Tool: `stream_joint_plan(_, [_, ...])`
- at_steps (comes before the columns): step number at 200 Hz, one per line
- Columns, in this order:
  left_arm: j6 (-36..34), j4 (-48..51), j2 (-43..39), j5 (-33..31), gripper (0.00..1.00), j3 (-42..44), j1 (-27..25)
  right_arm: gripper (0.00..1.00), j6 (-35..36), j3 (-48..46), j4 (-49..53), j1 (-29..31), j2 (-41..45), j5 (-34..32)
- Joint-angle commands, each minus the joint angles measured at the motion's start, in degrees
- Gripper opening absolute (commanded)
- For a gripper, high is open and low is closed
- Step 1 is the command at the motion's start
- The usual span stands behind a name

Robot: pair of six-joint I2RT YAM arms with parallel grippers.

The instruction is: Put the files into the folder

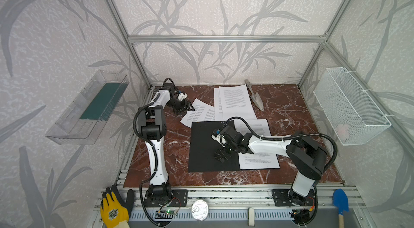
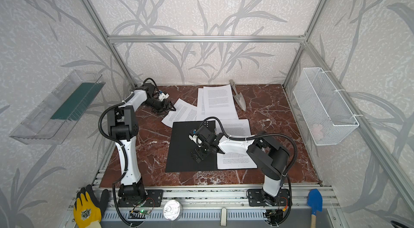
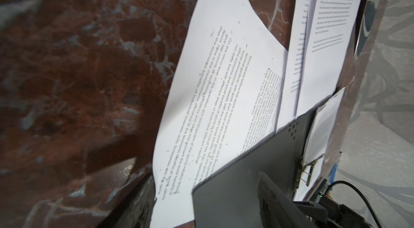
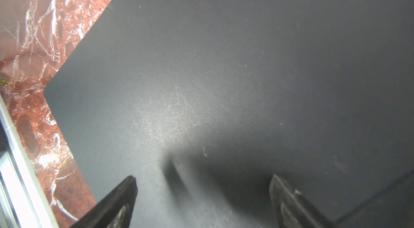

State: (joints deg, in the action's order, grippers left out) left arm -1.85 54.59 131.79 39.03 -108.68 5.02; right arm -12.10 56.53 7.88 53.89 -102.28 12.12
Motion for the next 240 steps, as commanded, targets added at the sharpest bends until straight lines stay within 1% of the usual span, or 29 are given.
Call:
stream_joint_plan(1, [0.21,-2.18,-2.96,-3.04,0.69,0.66,0.17,0.92,-0.06,0.4,3.37,-0.01,-1.52,1.3])
stream_joint_plan(24, [0.78,-2.97,-2.2,-2.79,0.64,0.25,0.23,0.92,0.03,0.5,3.44,-0.01,-1.52,1.24])
stream_joint_plan(54, [0.45,-2.19,-0.62,-0.54,0.56,-0.61,0.13,0.92,0.14,0.55,3.52,-0.01,-1.61,1.24])
stream_joint_plan(67, [0.81,-2.88,-0.69,-3.31,0.54,-0.42,0.11,0.92,0.12,0.6,3.55,-0.01,-1.61,1.37])
stream_joint_plan(87, [1.57,-5.8,-1.89,-7.77,0.59,1.14,0.11,0.92,0.21,0.64,3.68,0.01,-1.82,1.58])
stream_joint_plan(101, [1.45,-6.31,-1.45,-8.0,0.62,0.94,0.19,0.92,0.27,0.77,3.8,0.08,-1.79,1.53])
stream_joint_plan(125, [-0.4,-0.8,2.3,-6.8,0.75,-3.64,0.09,0.92,0.4,0.77,3.94,0.03,-1.7,1.25])
stream_joint_plan(131, [-0.73,0.35,3.12,-6.94,0.81,-4.54,0.04,0.92,0.39,0.77,3.99,0.06,-1.78,1.16])
stream_joint_plan(143, [-0.97,0.86,3.93,-7.25,0.84,-4.72,0.06,0.92,0.34,0.86,4.08,0.05,-1.87,1.12])
stream_joint_plan(166, [-1.35,2.13,4.32,-7.4,0.86,-4.41,-0.01,0.92,0.5,1.12,4.34,0.03,-2.18,1.07])
stream_joint_plan(199, [-2.58,6.4,4.15,-5.29,0.86,-3.67,-0.11,0.92,0.32,1.45,4.56,0.08,-2.71,1.26])
stream_joint_plan(240, [-1.86,7.26,2.07,-5.63,0.86,2.01,-0.01,0.92,0.23,1.39,4.16,0.07,-2.91,1.77])
